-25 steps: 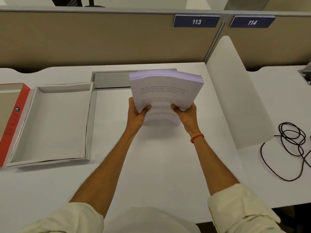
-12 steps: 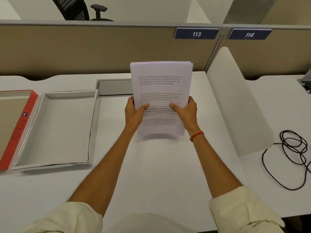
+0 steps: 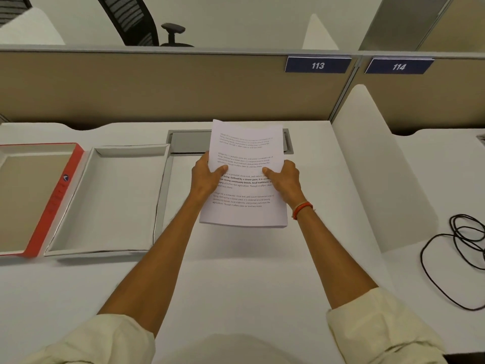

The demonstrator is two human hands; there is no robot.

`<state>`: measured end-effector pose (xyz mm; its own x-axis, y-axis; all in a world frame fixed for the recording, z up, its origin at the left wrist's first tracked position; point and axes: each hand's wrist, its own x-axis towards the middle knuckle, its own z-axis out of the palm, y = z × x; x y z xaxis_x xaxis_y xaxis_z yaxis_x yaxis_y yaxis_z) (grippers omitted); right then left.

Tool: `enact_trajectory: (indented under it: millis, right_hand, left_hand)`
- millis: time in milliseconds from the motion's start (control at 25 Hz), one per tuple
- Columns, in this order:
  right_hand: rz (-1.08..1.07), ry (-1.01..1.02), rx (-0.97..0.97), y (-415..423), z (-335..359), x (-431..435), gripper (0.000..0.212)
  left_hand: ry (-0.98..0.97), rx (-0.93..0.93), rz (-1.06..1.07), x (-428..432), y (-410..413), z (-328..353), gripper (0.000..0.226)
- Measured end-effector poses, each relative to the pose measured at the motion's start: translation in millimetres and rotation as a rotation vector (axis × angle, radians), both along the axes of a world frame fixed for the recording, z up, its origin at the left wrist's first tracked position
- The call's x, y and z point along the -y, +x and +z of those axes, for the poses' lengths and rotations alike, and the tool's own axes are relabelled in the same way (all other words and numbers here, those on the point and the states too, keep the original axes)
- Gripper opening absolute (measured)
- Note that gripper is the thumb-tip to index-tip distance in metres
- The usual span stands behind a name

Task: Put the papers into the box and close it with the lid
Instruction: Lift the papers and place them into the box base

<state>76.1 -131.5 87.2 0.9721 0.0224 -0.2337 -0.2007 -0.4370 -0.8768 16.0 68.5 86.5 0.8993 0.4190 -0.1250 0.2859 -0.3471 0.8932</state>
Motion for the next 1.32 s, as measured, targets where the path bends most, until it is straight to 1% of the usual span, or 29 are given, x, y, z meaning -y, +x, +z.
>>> enact_trajectory:
  millis: [360, 1000, 1320]
  right_hand:
    - [0.014, 0.049, -0.023, -32.0, 4.8, -85.2, 0.045]
    - [0.047, 0.028, -0.069, -93.0, -11.1, -302.7, 0.046]
    - [0.063, -0.014, -0.1, -99.6, -36.2, -356.1, 0.047]
  left_hand:
    - [0.015, -0.004, 0.026, -80.5, -36.0, 11.4, 0.052]
    - [0.043, -0.058, 0.068, -289.4, -99.9, -9.8, 0.048]
    - [-0.001, -0.089, 0.093, -337.2, -105.4, -35.5, 0.048]
